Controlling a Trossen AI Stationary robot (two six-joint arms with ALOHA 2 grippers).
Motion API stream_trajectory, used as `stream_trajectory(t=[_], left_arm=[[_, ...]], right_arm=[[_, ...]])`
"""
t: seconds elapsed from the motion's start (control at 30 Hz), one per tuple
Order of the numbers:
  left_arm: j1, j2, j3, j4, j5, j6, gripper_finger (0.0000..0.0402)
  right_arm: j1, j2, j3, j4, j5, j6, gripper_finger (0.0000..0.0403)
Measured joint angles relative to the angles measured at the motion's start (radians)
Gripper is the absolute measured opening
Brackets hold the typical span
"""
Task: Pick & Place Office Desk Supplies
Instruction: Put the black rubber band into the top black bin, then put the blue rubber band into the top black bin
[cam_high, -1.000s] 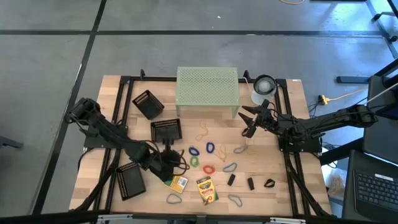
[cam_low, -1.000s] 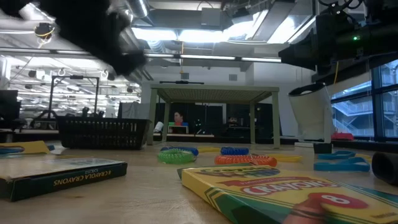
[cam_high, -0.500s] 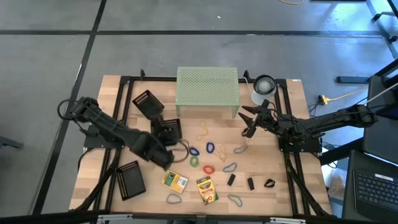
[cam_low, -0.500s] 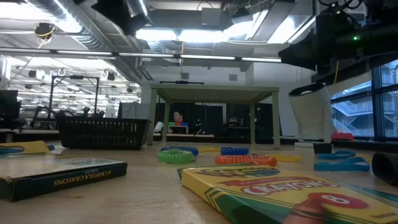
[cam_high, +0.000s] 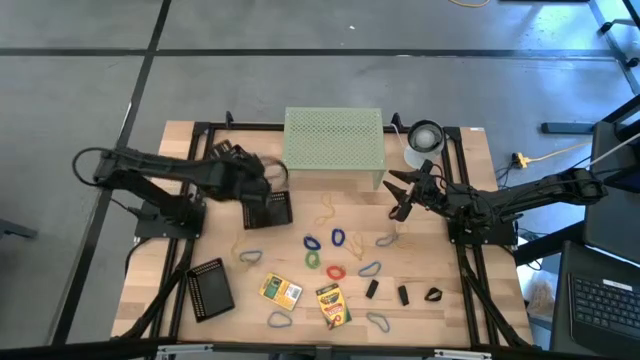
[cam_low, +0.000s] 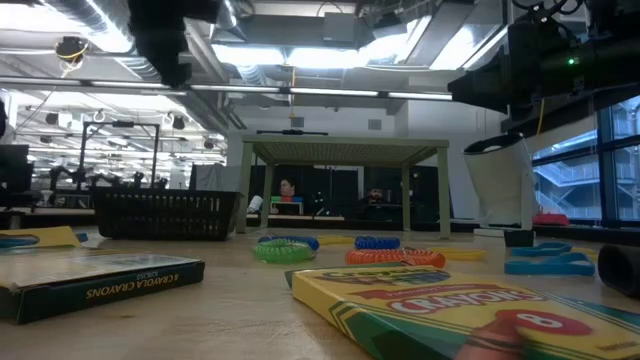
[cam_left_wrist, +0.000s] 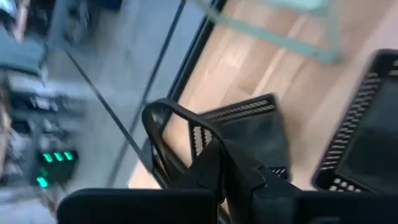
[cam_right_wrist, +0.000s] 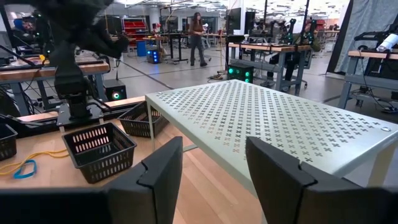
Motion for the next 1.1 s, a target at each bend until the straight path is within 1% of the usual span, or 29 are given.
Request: stream_trajectory(t=[0.1, 0.2, 0.27, 0.37, 0.5, 0.6, 0.73, 0.87, 0.97, 1.1], left_arm=[[0.106, -0.068, -0.058, 0.077, 0.082, 0.052, 0.0003], [0.21, -0.128, -0.132, 0.204, 0.192, 0.128, 0.0003], [0.271, -0.156, -0.187, 0.296, 0.242, 0.177, 0.0003], [0.35, -0.177, -0.275, 0.422, 0.275, 0.233, 0.0004], [0.431, -0.178, -0.372, 0.545, 0.281, 0.271, 0.0009], [0.465, -0.178, -0.43, 0.602, 0.296, 0.292, 0.002], [0.493, -0.177, -0.466, 0.605, 0.329, 0.278, 0.0041], [0.502, -0.177, -0.484, 0.603, 0.33, 0.244, 0.0065], [0.502, -0.177, -0.484, 0.612, 0.319, 0.234, 0.0082], [0.503, -0.177, -0.484, 0.643, 0.264, 0.232, 0.0097]], right_arm=[[0.0, 0.0, 0.0, 0.0, 0.0, 0.0, 0.018], [0.0, 0.0, 0.0, 0.0, 0.0, 0.0, 0.018], [0.0, 0.0, 0.0, 0.0, 0.0, 0.0, 0.018], [0.0, 0.0, 0.0, 0.0, 0.0, 0.0, 0.018], [0.0, 0.0, 0.0, 0.0, 0.0, -0.001, 0.018], [0.0, 0.0, 0.0, 0.0, 0.0, -0.001, 0.018], [0.0, 0.0, 0.0, 0.0, 0.0, -0.001, 0.018], [0.0, 0.0, 0.0, 0.0, 0.0, -0.001, 0.018], [0.0, 0.0, 0.0, 0.0, 0.0, -0.001, 0.018], [0.0, 0.0, 0.0, 0.0, 0.0, -0.001, 0.018]])
